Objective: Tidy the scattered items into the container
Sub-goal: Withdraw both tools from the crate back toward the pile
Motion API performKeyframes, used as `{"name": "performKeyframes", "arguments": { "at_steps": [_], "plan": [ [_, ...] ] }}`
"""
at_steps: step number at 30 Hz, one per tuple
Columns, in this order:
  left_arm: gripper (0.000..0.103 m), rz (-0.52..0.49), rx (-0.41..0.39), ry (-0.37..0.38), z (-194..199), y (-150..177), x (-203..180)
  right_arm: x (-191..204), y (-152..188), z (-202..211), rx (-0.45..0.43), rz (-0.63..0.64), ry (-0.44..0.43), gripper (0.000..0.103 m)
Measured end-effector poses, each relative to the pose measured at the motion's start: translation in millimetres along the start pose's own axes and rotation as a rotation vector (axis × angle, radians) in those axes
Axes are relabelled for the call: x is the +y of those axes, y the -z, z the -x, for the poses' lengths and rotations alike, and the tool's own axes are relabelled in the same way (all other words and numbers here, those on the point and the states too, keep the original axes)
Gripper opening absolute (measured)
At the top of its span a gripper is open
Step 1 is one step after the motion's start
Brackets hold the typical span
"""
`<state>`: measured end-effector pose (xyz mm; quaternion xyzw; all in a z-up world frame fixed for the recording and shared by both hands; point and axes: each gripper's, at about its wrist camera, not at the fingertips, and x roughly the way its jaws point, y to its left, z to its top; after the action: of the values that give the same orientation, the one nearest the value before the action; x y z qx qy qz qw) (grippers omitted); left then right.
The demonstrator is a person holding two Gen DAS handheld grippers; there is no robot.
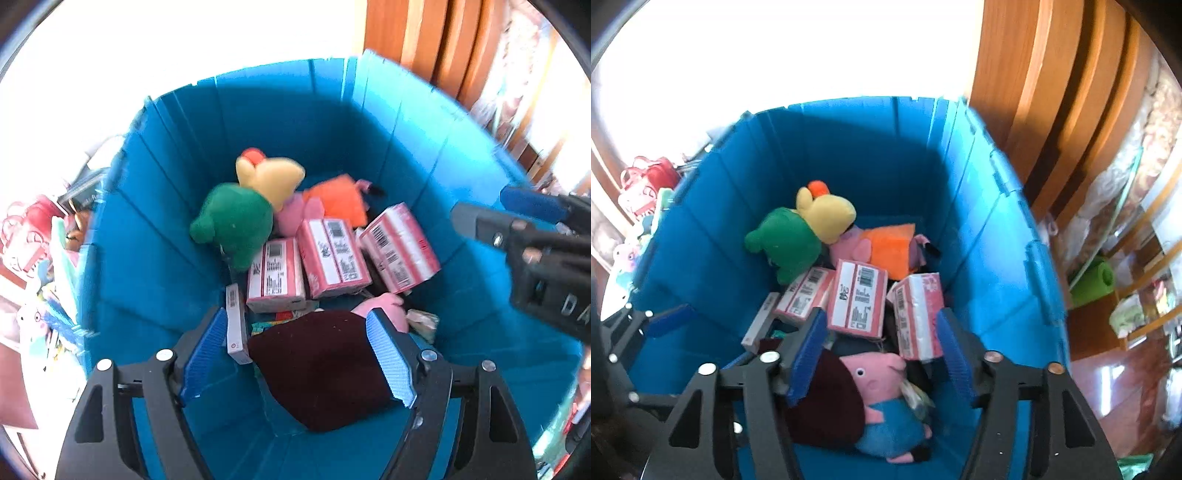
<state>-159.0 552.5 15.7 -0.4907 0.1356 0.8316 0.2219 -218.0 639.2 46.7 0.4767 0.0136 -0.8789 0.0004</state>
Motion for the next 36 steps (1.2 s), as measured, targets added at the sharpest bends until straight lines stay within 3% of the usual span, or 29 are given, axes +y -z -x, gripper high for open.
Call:
{"name": "performKeyframes", "arguments": {
  "at_steps": [2,6,9,16,23,30,36],
  "plan": [
    [0.078,-0.006,-0.046,0.013,20,7,3,4,9,17,-0.031,0.010,0.006,0.082],
    [0.080,-0.007,-0.120,0.024,47,22,6,9,28,39,-0.099,0.009,0.022,0.089],
    [0.080,0.003,-0.172,0.015,62,34,6,9,42,55,-0.149,-0.004,0.026,0.103],
    [0.093,0.044,-0.269,0.016,94,59,10,19,68,80,-0.232,0.027,0.019,0.103],
    [0.093,0.083,-0.319,-0.014,112,82,24,35,86,97,-0.304,0.031,-0.028,0.103],
    [0.093,0.143,-0.357,-0.038,129,108,61,70,96,112,-0.337,0.059,-0.031,0.103],
    [0.093,0.159,-0.402,-0.067,148,146,114,126,108,127,-0.368,0.076,-0.037,0.103]
  ]
}}
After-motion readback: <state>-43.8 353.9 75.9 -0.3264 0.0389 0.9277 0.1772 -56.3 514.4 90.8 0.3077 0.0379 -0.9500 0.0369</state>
